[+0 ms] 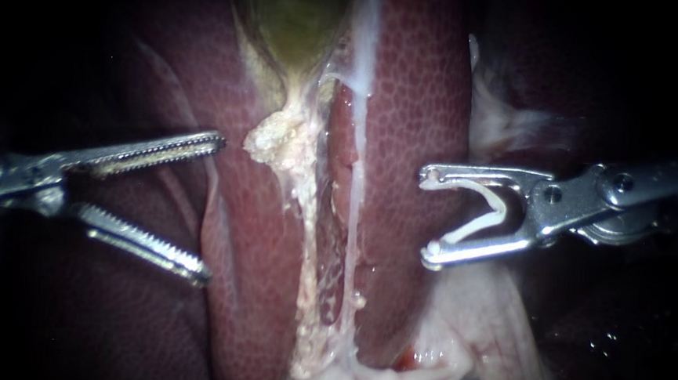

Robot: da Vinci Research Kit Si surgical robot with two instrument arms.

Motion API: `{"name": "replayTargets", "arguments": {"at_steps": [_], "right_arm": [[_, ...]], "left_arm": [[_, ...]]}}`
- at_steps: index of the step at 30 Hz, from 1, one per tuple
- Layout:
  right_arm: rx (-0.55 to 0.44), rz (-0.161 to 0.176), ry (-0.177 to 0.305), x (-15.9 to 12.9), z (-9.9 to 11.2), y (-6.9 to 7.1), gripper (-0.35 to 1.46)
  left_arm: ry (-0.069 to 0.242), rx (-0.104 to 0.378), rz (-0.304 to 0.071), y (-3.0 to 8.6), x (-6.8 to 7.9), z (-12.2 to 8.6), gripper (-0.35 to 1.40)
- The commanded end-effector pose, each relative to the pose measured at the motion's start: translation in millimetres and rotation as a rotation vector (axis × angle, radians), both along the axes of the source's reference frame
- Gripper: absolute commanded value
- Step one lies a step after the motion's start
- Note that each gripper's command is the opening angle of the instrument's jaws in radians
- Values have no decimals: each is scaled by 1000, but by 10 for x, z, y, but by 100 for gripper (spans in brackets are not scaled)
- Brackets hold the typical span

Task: Grabbing gallbladder

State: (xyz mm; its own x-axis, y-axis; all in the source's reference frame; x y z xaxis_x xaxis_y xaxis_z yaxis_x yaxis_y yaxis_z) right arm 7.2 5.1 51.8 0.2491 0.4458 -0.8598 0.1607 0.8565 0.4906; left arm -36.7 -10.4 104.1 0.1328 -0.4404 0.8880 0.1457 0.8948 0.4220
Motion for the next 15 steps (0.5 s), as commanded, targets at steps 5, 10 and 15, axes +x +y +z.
{"name": "replayTargets", "arguments": {"at_steps": [5, 10, 15], "right_arm": [[0, 0, 0, 0, 0, 0, 57], [0, 0, 0, 0, 1, 0, 57], [6, 1, -2, 0, 1, 0, 57]], "left_arm": [[0, 0, 0, 0, -1, 0, 91], [6, 1, -10, 6, -3, 2, 91], [11, 4, -18, 17, -10, 8, 91]]}}
